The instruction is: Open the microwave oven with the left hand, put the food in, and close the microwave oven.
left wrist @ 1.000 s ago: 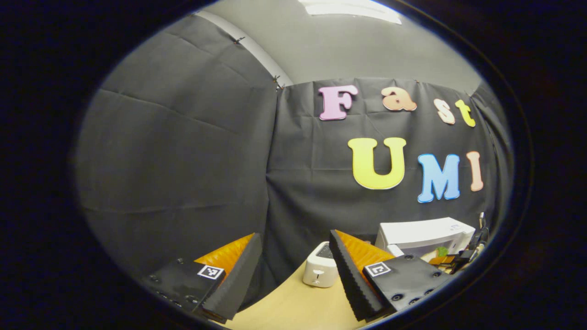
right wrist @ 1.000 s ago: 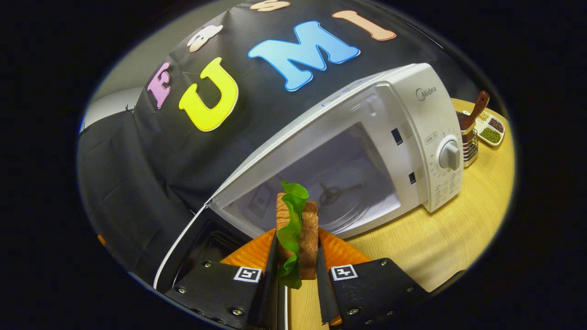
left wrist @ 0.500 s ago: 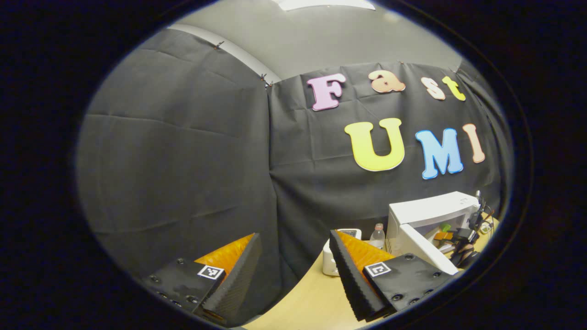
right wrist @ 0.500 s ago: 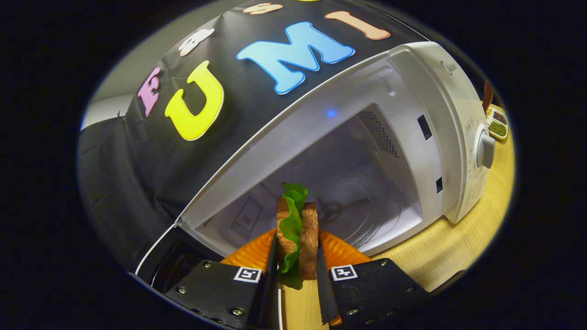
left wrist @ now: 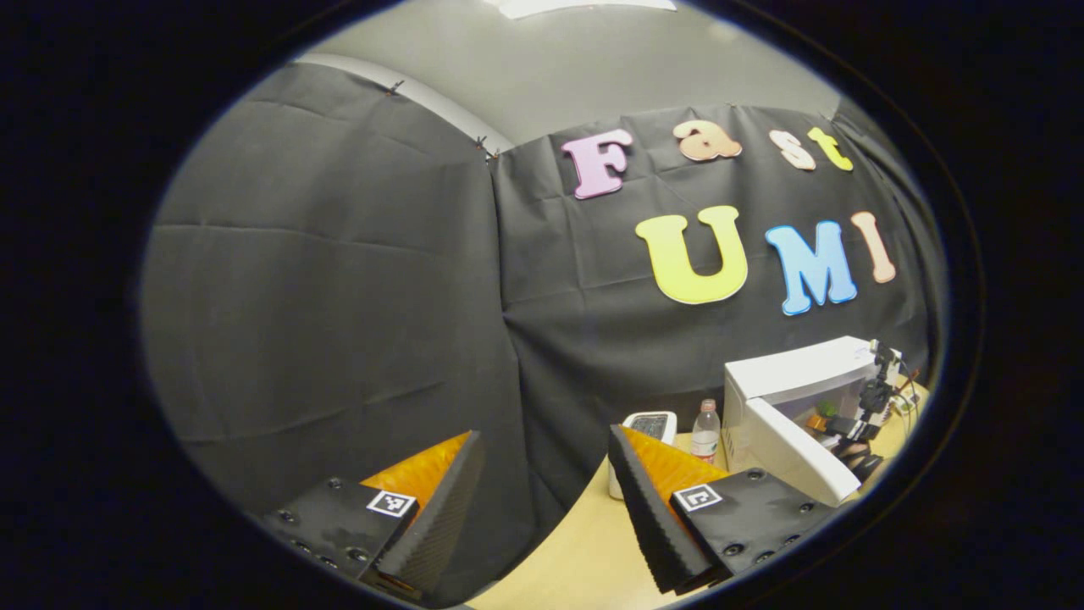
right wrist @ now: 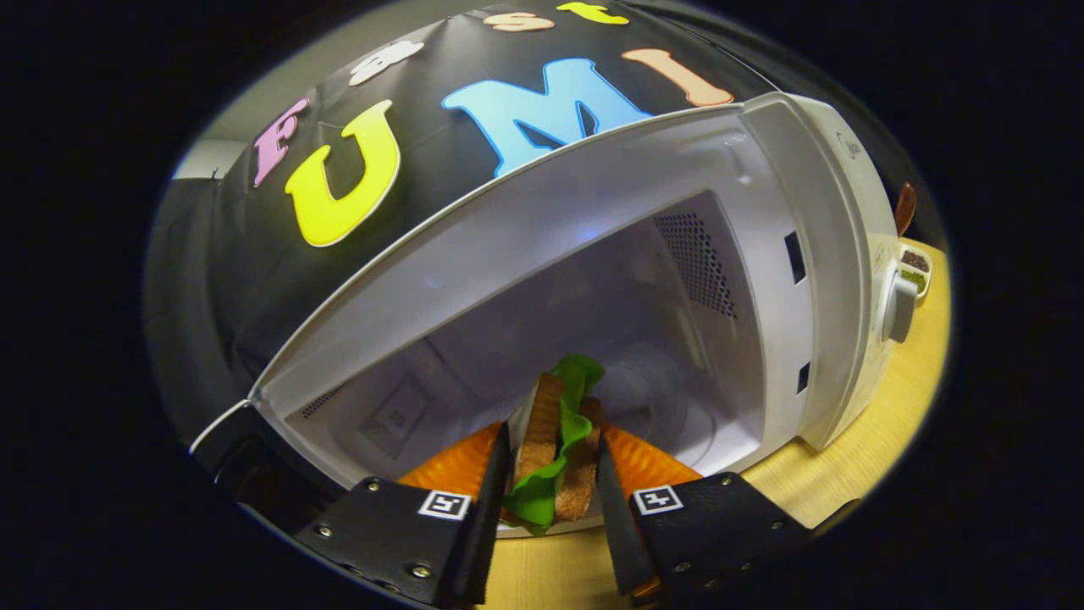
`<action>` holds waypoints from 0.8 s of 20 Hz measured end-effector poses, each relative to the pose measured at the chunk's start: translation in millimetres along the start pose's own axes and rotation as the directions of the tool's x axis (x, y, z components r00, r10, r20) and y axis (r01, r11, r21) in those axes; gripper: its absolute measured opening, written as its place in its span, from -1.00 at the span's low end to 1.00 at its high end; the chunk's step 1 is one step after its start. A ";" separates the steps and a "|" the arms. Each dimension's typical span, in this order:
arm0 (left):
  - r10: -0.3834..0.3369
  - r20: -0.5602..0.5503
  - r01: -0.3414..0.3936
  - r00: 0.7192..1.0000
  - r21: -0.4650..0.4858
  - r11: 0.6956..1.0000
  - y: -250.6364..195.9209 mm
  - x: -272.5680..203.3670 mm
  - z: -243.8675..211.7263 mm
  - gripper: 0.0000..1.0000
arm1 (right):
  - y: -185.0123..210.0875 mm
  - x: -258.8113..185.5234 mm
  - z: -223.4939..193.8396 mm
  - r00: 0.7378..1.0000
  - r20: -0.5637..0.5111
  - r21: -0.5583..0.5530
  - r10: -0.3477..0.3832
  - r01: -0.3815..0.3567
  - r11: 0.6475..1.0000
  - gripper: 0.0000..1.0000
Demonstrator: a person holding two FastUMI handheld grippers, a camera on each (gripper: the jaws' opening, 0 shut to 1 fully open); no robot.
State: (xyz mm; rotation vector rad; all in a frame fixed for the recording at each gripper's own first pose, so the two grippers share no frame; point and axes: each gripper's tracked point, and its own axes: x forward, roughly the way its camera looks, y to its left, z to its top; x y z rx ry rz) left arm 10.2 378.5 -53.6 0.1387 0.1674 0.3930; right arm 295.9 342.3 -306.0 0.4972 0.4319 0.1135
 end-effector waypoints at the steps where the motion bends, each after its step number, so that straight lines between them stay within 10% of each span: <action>1: 0.003 0.000 -0.003 1.000 0.005 1.000 0.5 -0.9 0.5 0.93 | -3.3 0.7 0.1 1.000 0.001 -0.021 -0.016 0.016 1.000 0.27; 7: -0.019 -0.003 0.019 1.000 -0.020 1.000 -12.0 -1.2 -8.3 0.90 | -22.0 -14.1 21.5 0.996 0.059 -0.181 -0.071 0.080 0.980 0.92; 16: -0.087 0.033 0.090 0.996 -0.090 0.992 -63.8 1.6 -17.7 0.90 | -2.0 -126.9 90.7 0.987 0.145 -0.354 0.062 -0.007 0.935 0.92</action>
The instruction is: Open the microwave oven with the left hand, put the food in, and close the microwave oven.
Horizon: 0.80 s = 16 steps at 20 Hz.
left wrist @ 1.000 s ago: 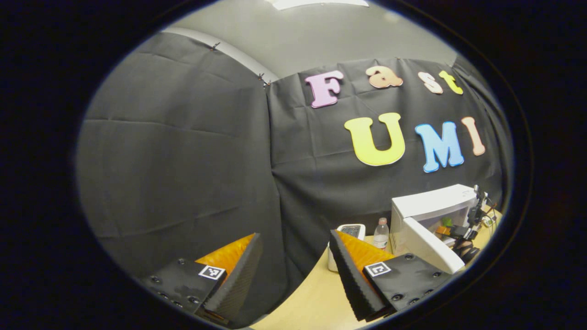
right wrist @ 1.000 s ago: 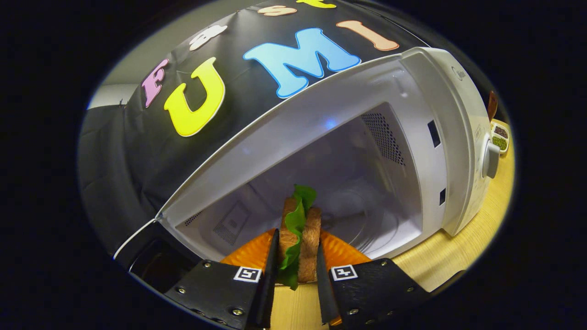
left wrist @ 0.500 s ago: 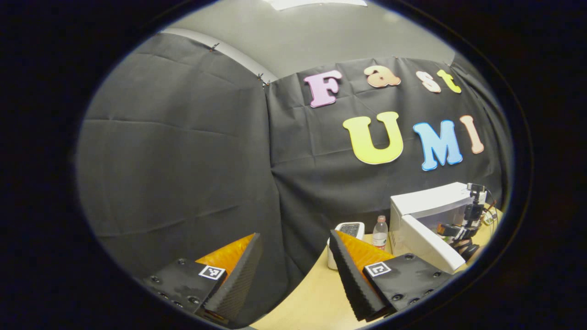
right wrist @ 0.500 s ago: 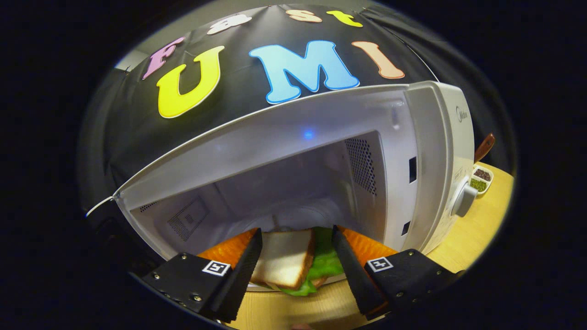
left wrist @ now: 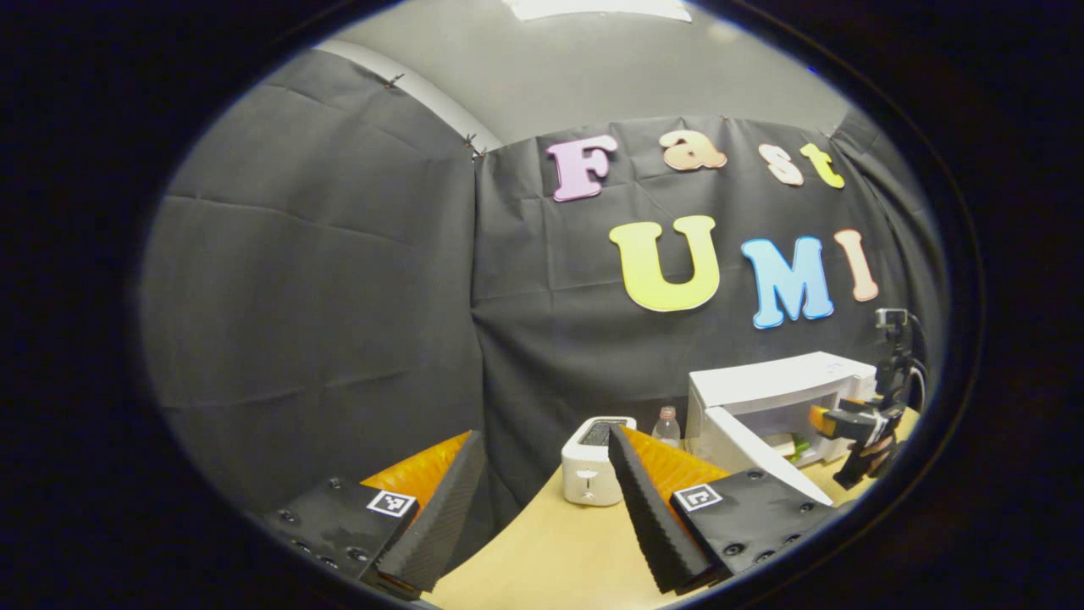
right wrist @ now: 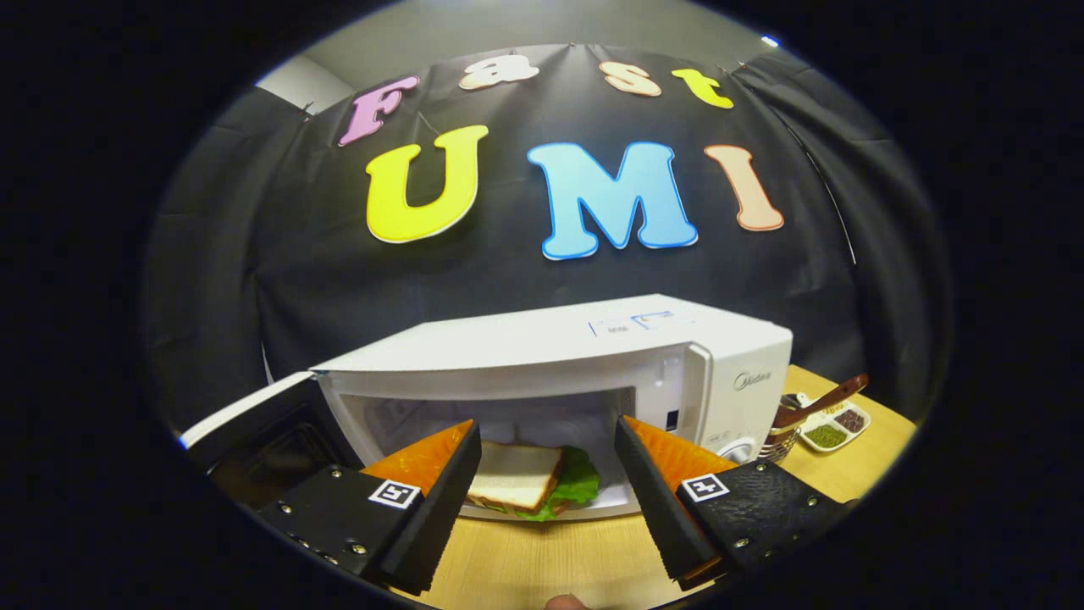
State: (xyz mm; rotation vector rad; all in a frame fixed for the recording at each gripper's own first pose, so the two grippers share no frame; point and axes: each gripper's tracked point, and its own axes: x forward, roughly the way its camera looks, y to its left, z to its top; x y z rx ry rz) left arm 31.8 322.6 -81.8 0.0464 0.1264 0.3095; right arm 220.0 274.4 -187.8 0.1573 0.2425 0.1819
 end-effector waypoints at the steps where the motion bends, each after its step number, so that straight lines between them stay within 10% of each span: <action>1: -0.002 0.003 0.002 1.000 -0.003 1.000 -3.7 -1.1 -2.8 0.86 | -5.9 -11.3 13.8 1.000 0.017 -0.001 0.000 0.000 1.000 0.92; 16: 0.025 -0.031 -0.024 0.999 0.016 1.000 -56.1 -28.2 -79.3 0.89 | -92.3 -147.2 142.1 0.988 0.154 -0.093 0.014 0.000 0.996 0.92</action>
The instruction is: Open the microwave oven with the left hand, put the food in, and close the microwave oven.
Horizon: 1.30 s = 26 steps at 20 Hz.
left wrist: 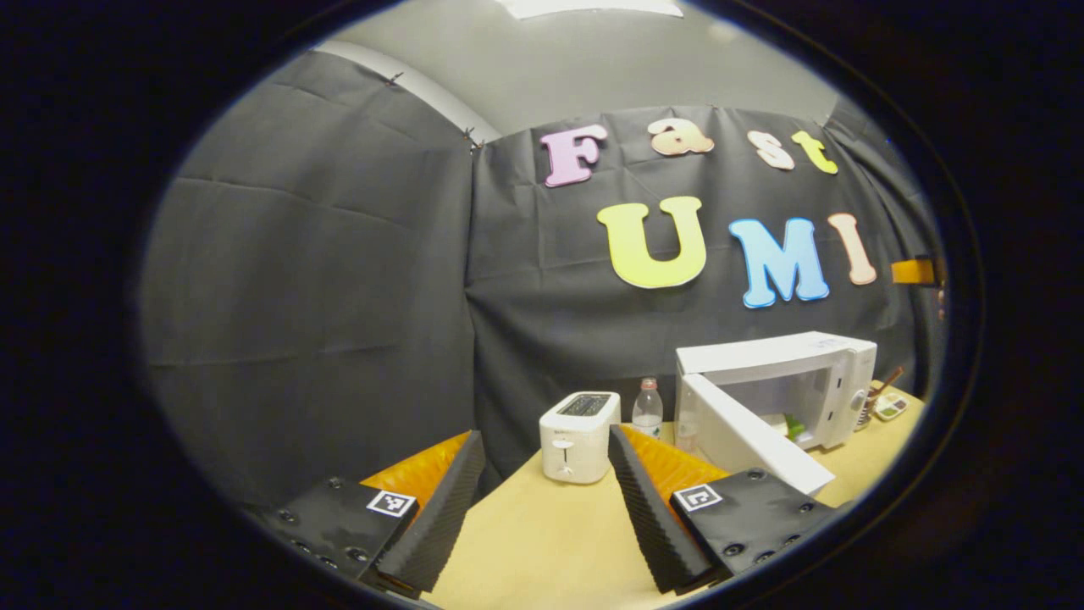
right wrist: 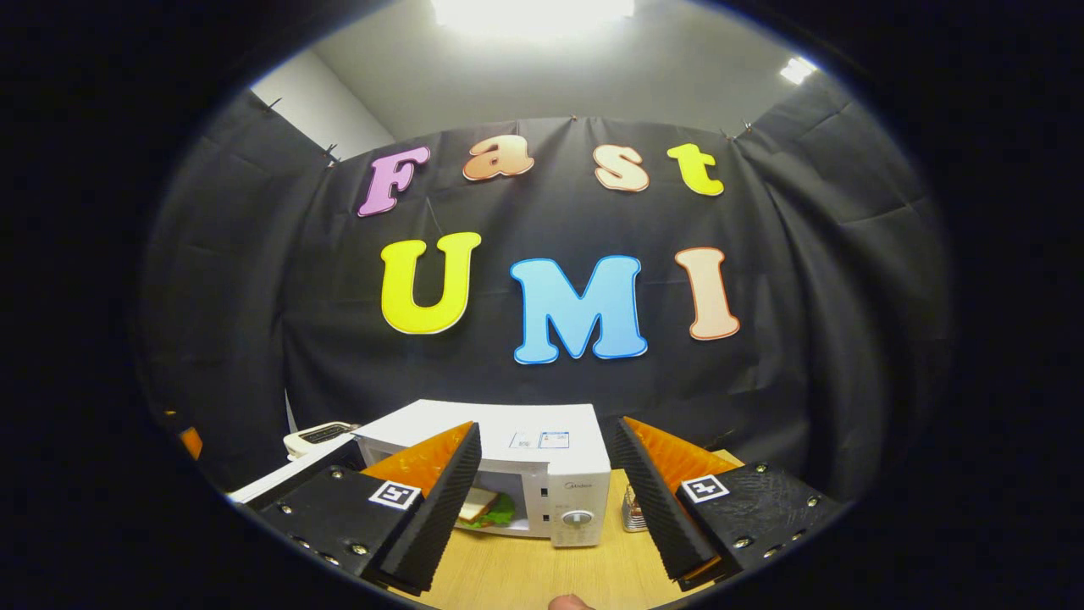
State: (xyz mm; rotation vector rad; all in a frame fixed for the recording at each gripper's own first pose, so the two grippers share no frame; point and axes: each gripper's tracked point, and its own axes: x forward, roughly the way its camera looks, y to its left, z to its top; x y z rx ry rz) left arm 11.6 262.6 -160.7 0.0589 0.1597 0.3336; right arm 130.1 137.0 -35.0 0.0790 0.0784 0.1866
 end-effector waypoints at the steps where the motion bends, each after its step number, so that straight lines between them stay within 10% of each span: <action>1: -0.003 -0.013 0.003 1.000 0.010 1.000 -4.7 -1.0 -7.1 0.86 | -6.2 -3.6 -0.3 1.000 -0.004 0.000 -0.004 0.004 1.000 0.92; 2: -0.005 -0.030 0.005 1.000 0.019 1.000 -9.8 -3.0 -14.8 0.92 | -10.3 -8.2 -2.1 1.000 -0.014 0.006 -0.002 0.002 1.000 0.92; 10: 0.013 -0.124 -0.017 0.992 -0.028 0.999 -44.7 -23.1 -54.8 -0.78 | -48.9 -31.2 15.7 1.000 0.006 0.008 -0.008 0.008 1.000 0.93; 26: -0.075 -0.212 0.082 0.974 0.027 0.996 -145.2 -62.3 -75.1 -0.84 | -147.2 -85.6 12.8 0.999 -0.006 0.009 -0.049 0.049 0.999 0.92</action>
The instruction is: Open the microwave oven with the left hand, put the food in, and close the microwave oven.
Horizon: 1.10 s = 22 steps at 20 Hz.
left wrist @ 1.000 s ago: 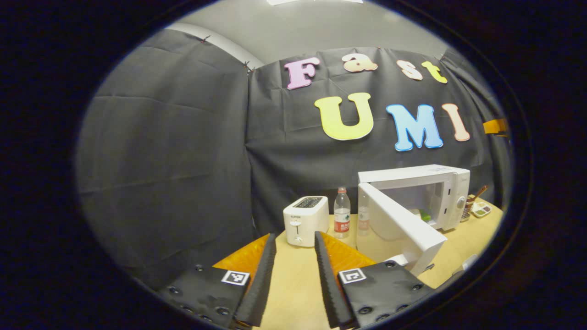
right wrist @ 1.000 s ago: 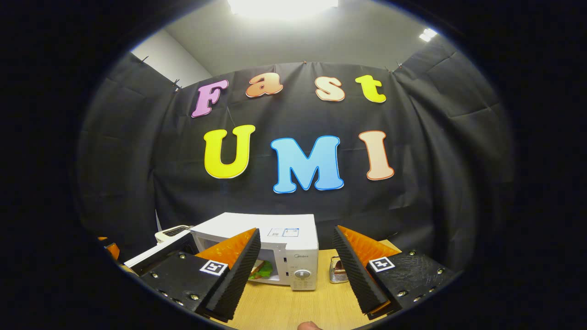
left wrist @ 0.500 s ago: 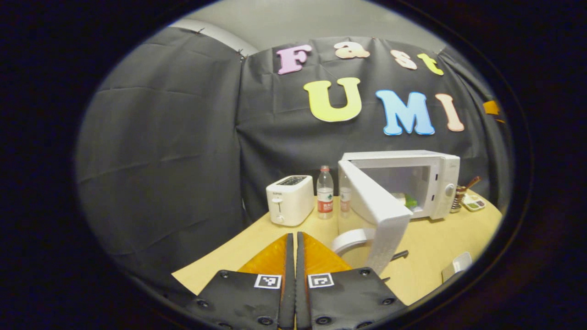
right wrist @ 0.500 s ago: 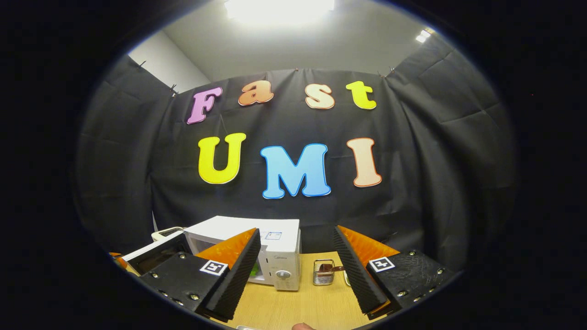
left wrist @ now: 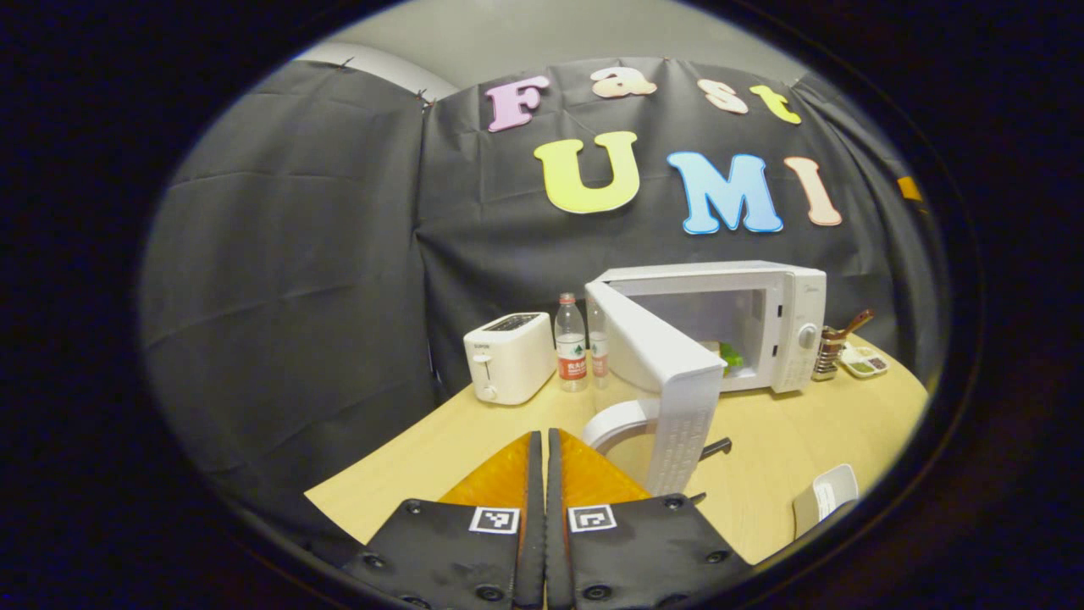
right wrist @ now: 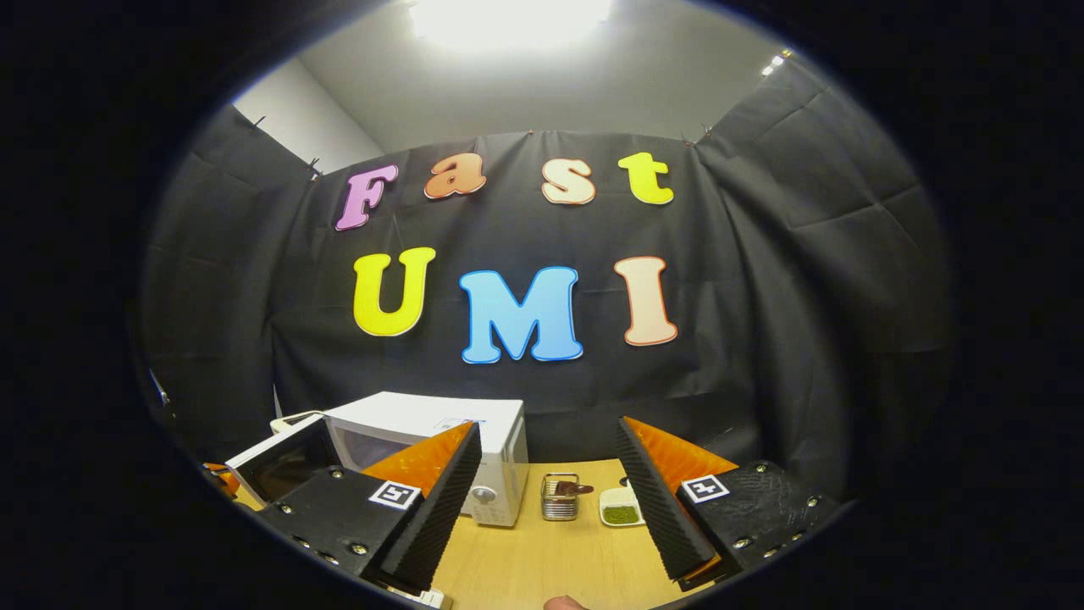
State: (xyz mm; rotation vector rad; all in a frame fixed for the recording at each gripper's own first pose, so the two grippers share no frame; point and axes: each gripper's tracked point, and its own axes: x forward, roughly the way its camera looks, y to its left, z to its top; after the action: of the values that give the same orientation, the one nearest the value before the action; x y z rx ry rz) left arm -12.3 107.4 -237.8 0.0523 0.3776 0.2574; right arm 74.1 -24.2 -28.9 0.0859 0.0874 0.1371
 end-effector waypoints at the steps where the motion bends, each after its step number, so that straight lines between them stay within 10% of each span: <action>1: -0.005 -0.003 0.005 1.000 0.001 1.000 -6.9 -2.5 1.6 -0.84 | -8.1 -3.7 -3.0 1.000 -0.008 0.004 -0.004 0.004 1.000 0.92; 9: -0.043 0.011 0.043 0.999 0.013 0.999 -66.9 2.0 18.3 -0.84 | -60.7 -21.6 -10.1 0.998 -0.032 0.010 -0.053 0.053 0.999 0.92; 22: -0.329 0.023 0.326 0.944 0.083 0.942 -154.3 53.2 56.7 -0.87 | -40.9 -27.0 -18.5 0.987 -0.058 0.012 -0.150 0.151 0.988 0.93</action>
State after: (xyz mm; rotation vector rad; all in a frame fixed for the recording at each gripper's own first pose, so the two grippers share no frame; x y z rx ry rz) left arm 93.3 -28.1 -219.3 0.0697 0.3540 -0.0885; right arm 51.2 -66.9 -48.7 0.0916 0.1513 -0.0126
